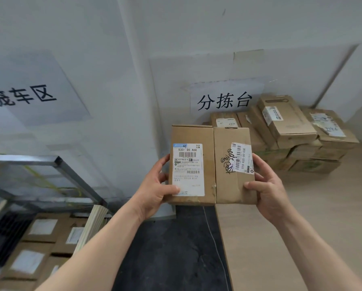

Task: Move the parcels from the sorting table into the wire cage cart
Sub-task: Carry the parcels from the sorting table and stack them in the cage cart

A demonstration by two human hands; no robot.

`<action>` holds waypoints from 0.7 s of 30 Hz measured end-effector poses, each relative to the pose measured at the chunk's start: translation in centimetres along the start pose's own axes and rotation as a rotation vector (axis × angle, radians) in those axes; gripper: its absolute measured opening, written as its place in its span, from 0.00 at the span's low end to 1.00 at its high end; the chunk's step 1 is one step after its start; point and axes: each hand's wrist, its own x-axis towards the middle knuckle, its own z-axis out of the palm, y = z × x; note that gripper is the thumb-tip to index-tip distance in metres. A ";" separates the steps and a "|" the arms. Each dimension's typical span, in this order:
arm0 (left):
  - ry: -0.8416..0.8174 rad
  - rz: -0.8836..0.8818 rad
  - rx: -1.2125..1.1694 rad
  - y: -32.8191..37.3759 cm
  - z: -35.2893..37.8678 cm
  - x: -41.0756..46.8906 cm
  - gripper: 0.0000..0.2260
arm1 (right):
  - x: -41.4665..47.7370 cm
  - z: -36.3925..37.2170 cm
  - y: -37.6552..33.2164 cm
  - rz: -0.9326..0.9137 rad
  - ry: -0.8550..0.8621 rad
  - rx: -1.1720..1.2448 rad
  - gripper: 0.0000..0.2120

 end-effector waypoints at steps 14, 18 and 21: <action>0.210 0.032 -0.035 -1.5 -6.0 -5.5 0.41 | -0.5 6.1 1.7 0.085 -0.101 -0.078 0.39; 0.289 0.041 -0.079 -2.8 -9.2 -8.6 0.42 | -1.9 9.9 2.4 0.100 -0.170 -0.126 0.36; 0.354 0.043 -0.114 -4.0 -11.9 -11.5 0.42 | -3.5 13.4 3.2 0.104 -0.233 -0.168 0.35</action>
